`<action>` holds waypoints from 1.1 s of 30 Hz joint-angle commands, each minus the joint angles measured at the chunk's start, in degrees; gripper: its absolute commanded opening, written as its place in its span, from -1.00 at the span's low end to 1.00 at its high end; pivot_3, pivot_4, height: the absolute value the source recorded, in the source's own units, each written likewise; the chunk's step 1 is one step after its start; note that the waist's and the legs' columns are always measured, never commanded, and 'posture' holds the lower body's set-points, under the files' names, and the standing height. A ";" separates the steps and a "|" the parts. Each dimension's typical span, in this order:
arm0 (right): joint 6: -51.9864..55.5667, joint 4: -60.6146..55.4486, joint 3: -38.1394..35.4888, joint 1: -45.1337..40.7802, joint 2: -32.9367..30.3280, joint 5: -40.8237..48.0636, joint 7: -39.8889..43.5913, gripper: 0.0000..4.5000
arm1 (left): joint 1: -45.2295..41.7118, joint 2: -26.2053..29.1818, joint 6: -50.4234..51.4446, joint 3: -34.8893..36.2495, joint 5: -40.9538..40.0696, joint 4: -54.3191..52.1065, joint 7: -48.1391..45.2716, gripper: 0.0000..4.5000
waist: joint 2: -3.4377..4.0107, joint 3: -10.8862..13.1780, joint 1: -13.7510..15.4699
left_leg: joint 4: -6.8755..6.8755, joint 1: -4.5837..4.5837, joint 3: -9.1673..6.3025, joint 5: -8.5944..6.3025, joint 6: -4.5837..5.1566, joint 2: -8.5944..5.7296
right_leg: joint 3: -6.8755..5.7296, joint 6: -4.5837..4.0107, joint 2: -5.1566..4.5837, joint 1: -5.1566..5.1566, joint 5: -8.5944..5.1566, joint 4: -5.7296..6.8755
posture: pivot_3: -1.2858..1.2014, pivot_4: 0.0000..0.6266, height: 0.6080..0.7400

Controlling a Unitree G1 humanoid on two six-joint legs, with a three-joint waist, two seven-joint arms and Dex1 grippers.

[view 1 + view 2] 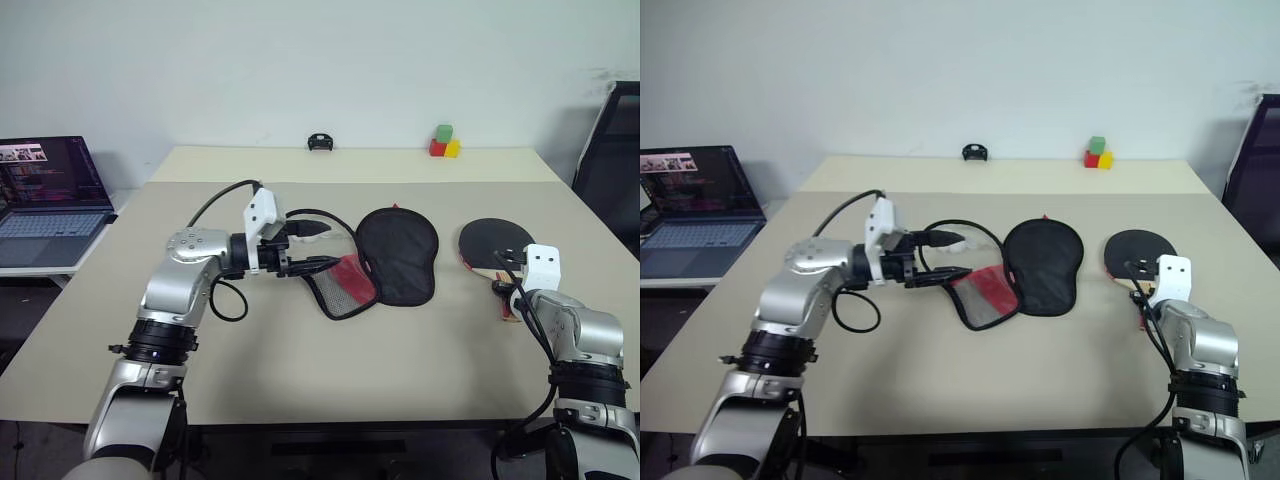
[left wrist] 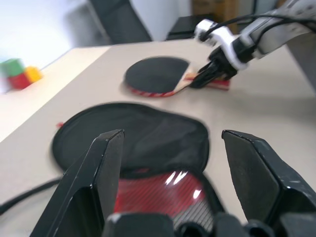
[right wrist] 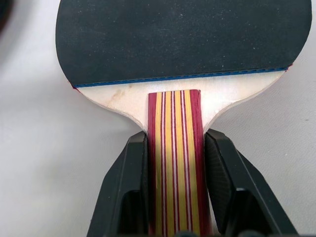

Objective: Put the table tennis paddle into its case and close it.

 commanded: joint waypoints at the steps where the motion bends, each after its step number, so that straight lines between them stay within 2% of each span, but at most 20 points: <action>1: 1.77 -6.69 -1.94 -3.33 0.13 1.82 -0.72 -0.48 | 0.88 1.95 -0.77 2.68 -0.89 -1.17 0.37 0.54 | 0.12 0.08 0.03 | -0.01 -0.06 0.00 0.00 0.00 0.00 | 0.00 0.00 0.00 -0.06 0.00 -0.01 | 0.03 -0.52 1.00; 7: 6.26 -11.98 -2.20 -5.82 2.02 3.81 -1.88 -0.48 | 3.07 3.79 -0.10 4.03 -1.39 -2.23 0.39 0.54 | 0.21 0.13 0.10 | -0.23 -0.19 0.00 0.01 -0.02 0.01 | -0.01 -0.07 0.00 -0.20 -0.05 -0.15 | 0.03 -0.52 1.00; 17: 17.75 -22.03 -1.07 -13.12 18.21 7.33 -7.64 -0.48 | 5.42 5.24 1.24 5.51 -2.43 -4.64 1.96 0.54 | 0.25 0.14 0.05 | -0.21 -0.51 -0.01 0.03 -0.06 0.01 | 0.00 -0.08 -0.01 -0.54 -0.06 -0.06 | 0.03 -0.52 1.00; 23: 14.82 -19.50 2.28 -11.97 23.94 5.85 -8.74 -0.48 | 5.80 4.96 1.59 5.47 -2.46 -5.39 2.63 0.54 | 0.26 0.13 -0.09 | -0.16 -0.97 0.01 0.19 -0.31 -0.01 | 0.01 -0.08 -0.01 -1.11 -0.05 0.10 | 0.03 -0.52 1.00; 33: 4.77 -9.36 7.10 -10.27 25.18 2.70 -8.15 -0.48 | 6.52 4.73 2.08 5.27 -2.65 -6.63 3.39 0.54 | 0.26 0.13 -0.64 | -0.17 -0.95 0.03 0.20 -0.32 -0.01 | 0.03 -0.09 -0.01 -1.11 -0.05 0.10 | 0.03 -0.52 1.00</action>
